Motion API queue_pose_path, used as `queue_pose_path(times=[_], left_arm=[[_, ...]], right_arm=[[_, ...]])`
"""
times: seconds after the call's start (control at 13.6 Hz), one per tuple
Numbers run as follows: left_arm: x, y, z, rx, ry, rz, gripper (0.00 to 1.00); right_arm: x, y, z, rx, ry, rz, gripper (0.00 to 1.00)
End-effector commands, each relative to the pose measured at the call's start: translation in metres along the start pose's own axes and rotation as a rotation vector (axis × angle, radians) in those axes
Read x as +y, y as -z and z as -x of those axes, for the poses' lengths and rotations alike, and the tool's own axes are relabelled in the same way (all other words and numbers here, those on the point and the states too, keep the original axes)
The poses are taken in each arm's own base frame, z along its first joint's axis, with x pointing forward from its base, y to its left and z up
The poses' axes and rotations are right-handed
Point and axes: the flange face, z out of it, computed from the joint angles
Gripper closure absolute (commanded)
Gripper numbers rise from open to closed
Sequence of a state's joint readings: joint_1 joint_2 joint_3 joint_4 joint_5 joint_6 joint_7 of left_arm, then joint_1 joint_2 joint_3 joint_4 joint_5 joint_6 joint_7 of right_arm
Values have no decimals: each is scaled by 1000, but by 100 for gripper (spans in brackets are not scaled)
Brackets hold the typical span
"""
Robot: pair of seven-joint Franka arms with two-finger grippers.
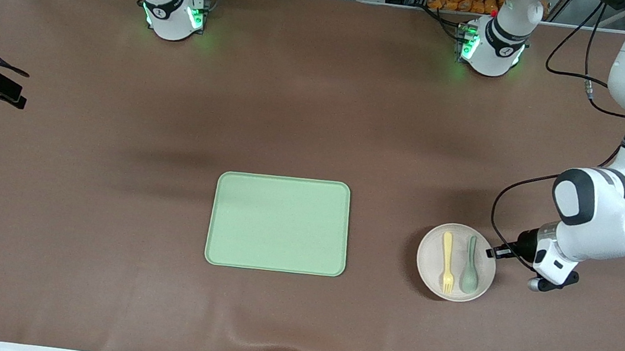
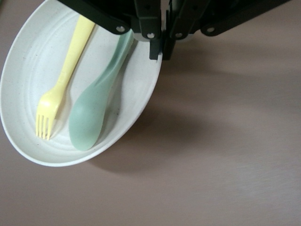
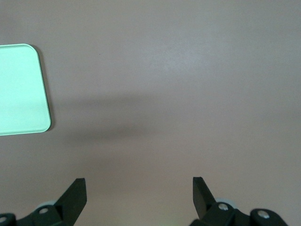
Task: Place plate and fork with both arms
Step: 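Lift the plate with the left gripper and carry it over the green tray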
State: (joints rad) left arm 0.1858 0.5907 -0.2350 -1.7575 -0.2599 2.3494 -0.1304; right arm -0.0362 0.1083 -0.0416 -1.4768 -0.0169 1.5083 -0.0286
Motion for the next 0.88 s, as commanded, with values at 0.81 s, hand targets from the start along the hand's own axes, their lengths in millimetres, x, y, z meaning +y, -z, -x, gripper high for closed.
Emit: queue_pose_path(times=[0.81], left_arm=[[256,-32,78,-99,45,31,100]], right_arm=[[2,2,-4,6,7,-10,0]])
